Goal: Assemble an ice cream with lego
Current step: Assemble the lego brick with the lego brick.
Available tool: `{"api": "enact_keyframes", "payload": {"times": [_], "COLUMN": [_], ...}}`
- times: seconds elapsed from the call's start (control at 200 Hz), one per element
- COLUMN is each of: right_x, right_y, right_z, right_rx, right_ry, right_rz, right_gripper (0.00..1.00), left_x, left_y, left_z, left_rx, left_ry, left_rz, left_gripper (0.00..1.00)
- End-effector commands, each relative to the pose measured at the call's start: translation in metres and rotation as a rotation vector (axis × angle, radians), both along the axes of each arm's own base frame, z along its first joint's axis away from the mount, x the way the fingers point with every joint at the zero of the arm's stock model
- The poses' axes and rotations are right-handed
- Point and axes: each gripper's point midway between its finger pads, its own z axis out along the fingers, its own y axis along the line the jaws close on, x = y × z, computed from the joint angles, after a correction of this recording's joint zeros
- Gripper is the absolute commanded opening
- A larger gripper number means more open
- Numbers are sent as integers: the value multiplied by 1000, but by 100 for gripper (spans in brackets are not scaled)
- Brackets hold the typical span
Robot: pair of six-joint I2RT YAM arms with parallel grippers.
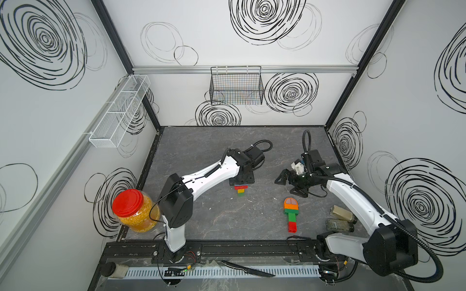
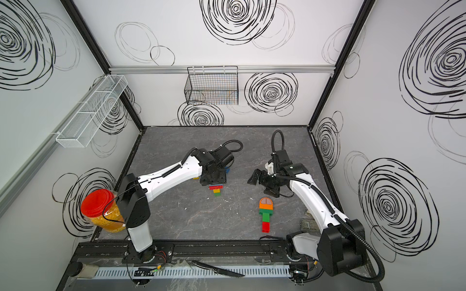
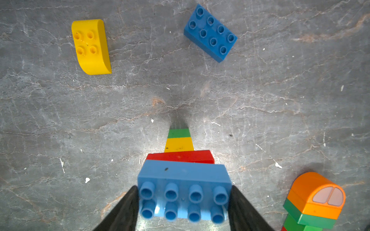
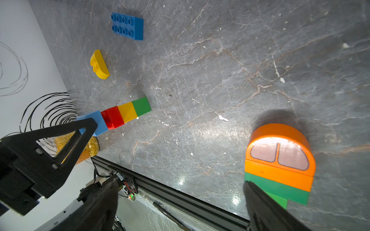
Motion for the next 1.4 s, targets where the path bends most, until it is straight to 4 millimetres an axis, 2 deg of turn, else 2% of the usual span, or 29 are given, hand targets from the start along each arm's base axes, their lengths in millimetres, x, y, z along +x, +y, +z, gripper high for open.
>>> {"api": "enact_keyframes", "payload": {"times": [0.0,0.575,0.901,1.241,1.396], "right_x": [-3,-4,-4,-4,-4], "right_y": [-2,-4,-6,-8,-8], "right_z": [4,4,3,3,3], "right_rx": [9,4,2,8,7], "right_ry": [-13,-14,-12,-15,-16], "right_rz": [3,-1,-7,-11,-12], "right_gripper": [100,100,100,100,100], "left_x": [-6,-7,-9,-5,-6], "left_y": [12,12,11,11,14], "left_z": [8,8,9,23,19], "left_rx": [8,-12,-52,-111,-108], "left_ry": [6,15,23,-9,-2], "left_rz": [27,53,119,216,236], "left_gripper": [60,60,60,59,58]}}
